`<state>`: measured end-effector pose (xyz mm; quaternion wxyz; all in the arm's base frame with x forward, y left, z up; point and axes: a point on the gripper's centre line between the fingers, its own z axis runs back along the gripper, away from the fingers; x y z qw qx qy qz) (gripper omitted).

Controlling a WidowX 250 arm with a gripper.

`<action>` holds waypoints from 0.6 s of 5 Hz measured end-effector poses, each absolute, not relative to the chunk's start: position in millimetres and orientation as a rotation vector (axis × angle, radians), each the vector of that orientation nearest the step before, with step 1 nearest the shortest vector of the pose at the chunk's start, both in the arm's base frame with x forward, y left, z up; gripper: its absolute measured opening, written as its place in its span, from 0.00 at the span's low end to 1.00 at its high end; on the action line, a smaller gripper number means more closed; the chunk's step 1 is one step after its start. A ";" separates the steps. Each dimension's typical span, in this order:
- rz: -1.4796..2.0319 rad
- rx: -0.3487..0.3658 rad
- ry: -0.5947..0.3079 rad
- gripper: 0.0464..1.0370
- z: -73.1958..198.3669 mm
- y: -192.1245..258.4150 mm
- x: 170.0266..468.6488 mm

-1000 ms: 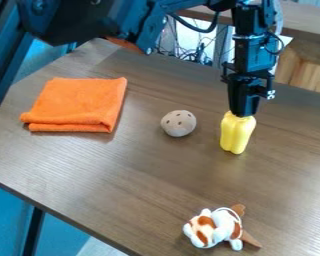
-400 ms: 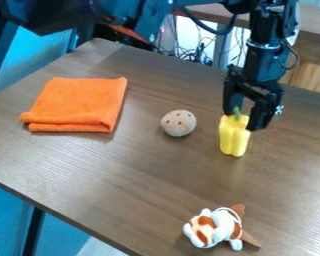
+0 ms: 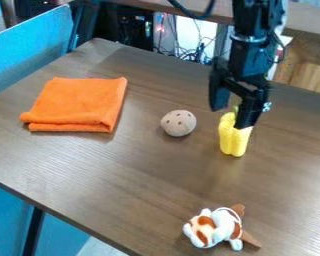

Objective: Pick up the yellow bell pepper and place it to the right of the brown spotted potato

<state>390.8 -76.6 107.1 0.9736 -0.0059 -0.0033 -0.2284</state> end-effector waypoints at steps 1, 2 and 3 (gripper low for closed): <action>-0.426 0.026 -0.026 0.97 125.3 -64.1 353.9; -0.392 0.035 -0.010 0.97 126.0 -63.5 308.2; -0.444 0.038 0.013 0.97 123.4 -82.8 270.4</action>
